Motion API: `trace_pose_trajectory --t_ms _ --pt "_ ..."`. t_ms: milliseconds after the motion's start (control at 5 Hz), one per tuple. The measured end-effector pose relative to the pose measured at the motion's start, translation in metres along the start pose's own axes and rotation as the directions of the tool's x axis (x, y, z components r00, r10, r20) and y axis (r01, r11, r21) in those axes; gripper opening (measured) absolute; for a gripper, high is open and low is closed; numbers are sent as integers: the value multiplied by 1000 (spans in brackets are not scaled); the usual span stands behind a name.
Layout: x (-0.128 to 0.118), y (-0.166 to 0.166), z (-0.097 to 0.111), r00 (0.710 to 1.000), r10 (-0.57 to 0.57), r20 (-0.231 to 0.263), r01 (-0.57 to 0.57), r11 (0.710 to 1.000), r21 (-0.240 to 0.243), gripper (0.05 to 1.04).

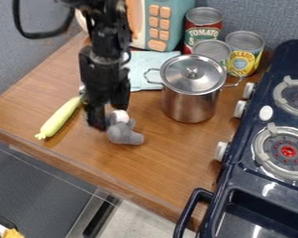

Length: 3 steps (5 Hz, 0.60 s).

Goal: Picked up the gray thing and placed it down in the same spot

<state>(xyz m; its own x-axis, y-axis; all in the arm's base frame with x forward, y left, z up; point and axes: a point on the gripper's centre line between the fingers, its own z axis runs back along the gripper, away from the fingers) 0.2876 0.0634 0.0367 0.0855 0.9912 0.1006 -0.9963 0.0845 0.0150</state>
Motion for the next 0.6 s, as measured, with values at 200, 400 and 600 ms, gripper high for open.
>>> trace_pose_trajectory --t_ms 200,400,600 --pt "0 -6 16 998 -54 -13 54 998 -31 999" --pt "2 -10 31 988 -156 -3 155 987 -41 999" --pt "1 -13 42 912 -410 14 410 912 -12 999"
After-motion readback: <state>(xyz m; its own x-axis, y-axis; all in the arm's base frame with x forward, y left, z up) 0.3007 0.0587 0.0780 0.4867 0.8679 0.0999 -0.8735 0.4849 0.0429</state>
